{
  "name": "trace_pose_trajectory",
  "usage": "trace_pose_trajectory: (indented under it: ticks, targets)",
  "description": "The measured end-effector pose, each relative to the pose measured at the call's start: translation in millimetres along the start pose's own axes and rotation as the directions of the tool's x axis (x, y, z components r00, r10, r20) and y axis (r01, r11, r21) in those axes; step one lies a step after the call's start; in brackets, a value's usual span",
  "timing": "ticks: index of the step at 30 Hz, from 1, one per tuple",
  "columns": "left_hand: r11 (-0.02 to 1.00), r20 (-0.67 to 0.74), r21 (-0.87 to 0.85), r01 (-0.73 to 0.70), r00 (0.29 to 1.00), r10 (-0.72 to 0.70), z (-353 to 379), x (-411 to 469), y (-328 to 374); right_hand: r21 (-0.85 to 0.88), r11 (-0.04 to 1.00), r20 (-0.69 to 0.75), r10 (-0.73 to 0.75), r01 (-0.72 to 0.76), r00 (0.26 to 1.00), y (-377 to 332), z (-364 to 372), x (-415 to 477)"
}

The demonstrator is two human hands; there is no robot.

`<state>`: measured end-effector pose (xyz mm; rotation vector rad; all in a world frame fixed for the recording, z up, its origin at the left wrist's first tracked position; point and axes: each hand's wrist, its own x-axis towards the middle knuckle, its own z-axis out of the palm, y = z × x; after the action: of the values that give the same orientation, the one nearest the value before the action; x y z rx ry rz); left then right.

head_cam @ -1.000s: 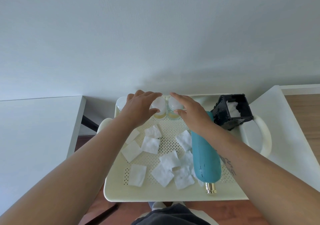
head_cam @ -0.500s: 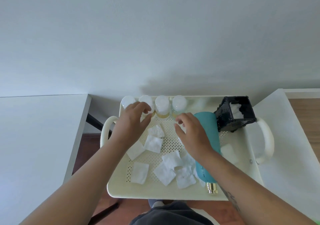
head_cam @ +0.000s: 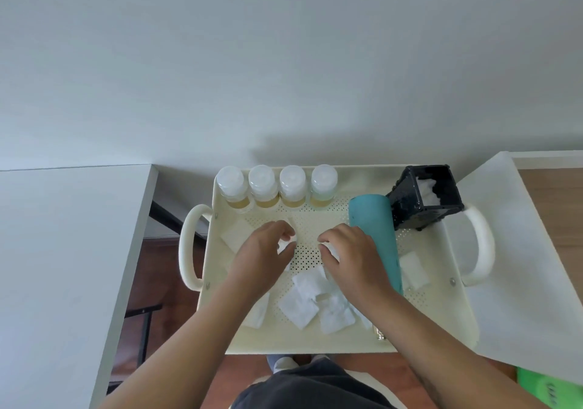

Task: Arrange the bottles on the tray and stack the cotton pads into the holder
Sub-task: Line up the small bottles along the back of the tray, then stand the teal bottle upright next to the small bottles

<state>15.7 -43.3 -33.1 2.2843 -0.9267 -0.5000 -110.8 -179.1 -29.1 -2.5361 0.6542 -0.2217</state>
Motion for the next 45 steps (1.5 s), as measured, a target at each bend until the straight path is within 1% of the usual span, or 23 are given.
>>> trace_pose_trajectory:
  ticks: [4, 7, 10, 12, 14, 15, 16, 18, 20, 23, 26, 31, 34, 38, 42, 45]
  targets:
    - [0.995, 0.039, 0.011, -0.103, 0.994, 0.103, 15, 9, 17, -0.08, 0.995, -0.11, 0.057, -0.066, 0.992, 12, -14, -24]
    - [0.978, 0.043, 0.065, -0.199, 0.98, 0.196, 24, 17, 30, -0.109, 0.979, -0.17, 0.154, -0.174, 0.973, 21, -19, -44]
    - [0.924, 0.047, 0.173, -0.342, 0.94, 0.339, 32, 26, 45, -0.083, 0.947, -0.153, 0.294, -0.309, 0.943, 24, -17, -64]
    - [0.866, 0.015, 0.268, -0.422, 0.901, 0.434, 36, 33, 54, -0.048, 0.923, -0.122, 0.373, -0.381, 0.92, 23, -12, -76]
    - [0.802, -0.023, 0.372, -0.468, 0.859, 0.511, 37, 42, 59, -0.038, 0.903, -0.093, 0.422, -0.427, 0.902, 22, -5, -86]
    - [0.776, -0.023, 0.422, -0.47, 0.85, 0.527, 35, 47, 61, -0.03, 0.894, -0.083, 0.443, -0.446, 0.893, 22, -1, -90]
    - [0.759, -0.013, 0.468, -0.453, 0.855, 0.519, 33, 54, 62, -0.014, 0.885, -0.078, 0.463, -0.465, 0.883, 21, 3, -93]
    - [0.745, 0.013, 0.541, -0.391, 0.889, 0.458, 27, 68, 62, 0.012, 0.865, -0.087, 0.501, -0.502, 0.861, 19, 9, -98]
    - [0.742, 0.038, 0.579, -0.338, 0.92, 0.389, 23, 80, 60, 0.006, 0.845, -0.107, 0.533, -0.535, 0.84, 17, 14, -99]
    - [0.719, 0.079, 0.62, -0.314, 0.937, 0.341, 21, 92, 54, 0.004, 0.837, -0.132, 0.543, -0.547, 0.83, 15, 17, -98]
    - [0.685, 0.088, 0.652, -0.325, 0.93, 0.357, 21, 95, 50, 0.019, 0.839, -0.145, 0.54, -0.544, 0.829, 13, 14, -98]
    - [0.68, 0.08, 0.652, -0.333, 0.923, 0.376, 22, 94, 50, 0.047, 0.854, -0.187, 0.518, -0.519, 0.835, 5, -5, -99]
    - [0.681, 0.091, 0.652, -0.335, 0.926, 0.367, 21, 94, 50, 0.011, 0.872, -0.21, 0.481, -0.49, 0.851, -1, -26, -93]
    - [0.677, 0.102, 0.658, -0.331, 0.929, 0.355, 21, 94, 49, -0.056, 0.891, -0.2, 0.432, -0.451, 0.879, -6, -60, -74]
    - [0.679, 0.104, 0.651, -0.339, 0.926, 0.363, 20, 96, 48, -0.049, 0.902, -0.181, 0.415, -0.429, 0.892, -8, -86, -50]
    - [0.68, 0.111, 0.644, -0.35, 0.922, 0.37, 20, 97, 46, -0.042, 0.921, -0.208, 0.372, -0.388, 0.905, -8, -99, -33]
